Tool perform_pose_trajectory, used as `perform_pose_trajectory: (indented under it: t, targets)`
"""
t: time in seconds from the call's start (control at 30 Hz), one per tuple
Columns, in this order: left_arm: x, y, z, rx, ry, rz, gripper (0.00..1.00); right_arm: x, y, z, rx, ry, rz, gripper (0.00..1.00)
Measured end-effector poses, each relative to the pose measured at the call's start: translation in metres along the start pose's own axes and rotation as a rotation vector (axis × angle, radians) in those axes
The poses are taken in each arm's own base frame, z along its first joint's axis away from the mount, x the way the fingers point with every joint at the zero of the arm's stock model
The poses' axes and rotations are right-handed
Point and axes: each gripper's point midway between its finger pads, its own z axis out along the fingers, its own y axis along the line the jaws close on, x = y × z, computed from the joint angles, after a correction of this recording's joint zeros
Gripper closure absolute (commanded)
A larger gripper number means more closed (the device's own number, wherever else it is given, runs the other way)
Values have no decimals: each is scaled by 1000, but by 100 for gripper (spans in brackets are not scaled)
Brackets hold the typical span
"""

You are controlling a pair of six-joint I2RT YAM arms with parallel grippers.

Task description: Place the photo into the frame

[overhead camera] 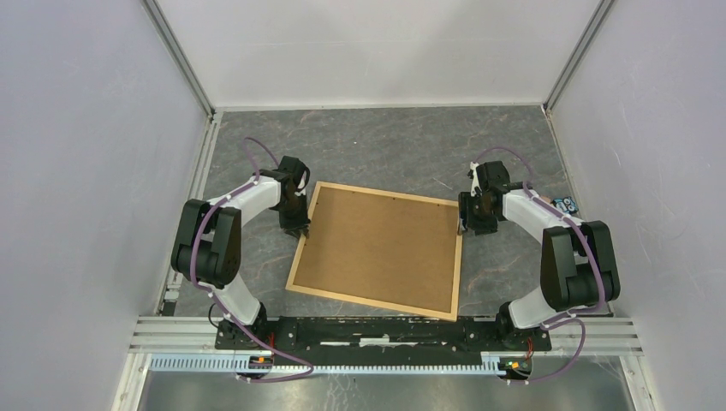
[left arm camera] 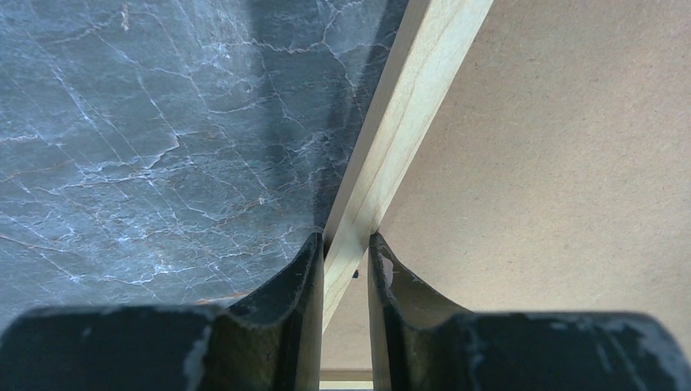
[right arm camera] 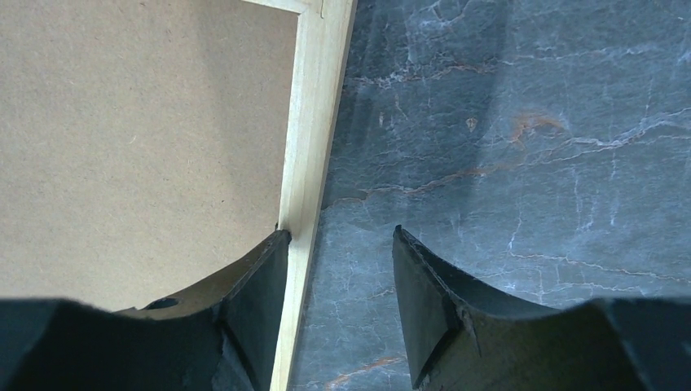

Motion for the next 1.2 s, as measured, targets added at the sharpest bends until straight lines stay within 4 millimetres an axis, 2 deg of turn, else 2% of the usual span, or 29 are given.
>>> perform_pose_trajectory:
  t: [0.77, 1.03, 1.2]
  targets:
    - [0, 1, 0, -12, -6, 6, 98, -3, 3, 7, -20, -5, 6, 45]
    - [0, 0, 0, -15, -10, 12, 98, 1, 2, 15, -11, -6, 14, 45]
    - [1, -1, 0, -17, -9, 16, 98, 1, 6, 16, -43, -9, 10, 41]
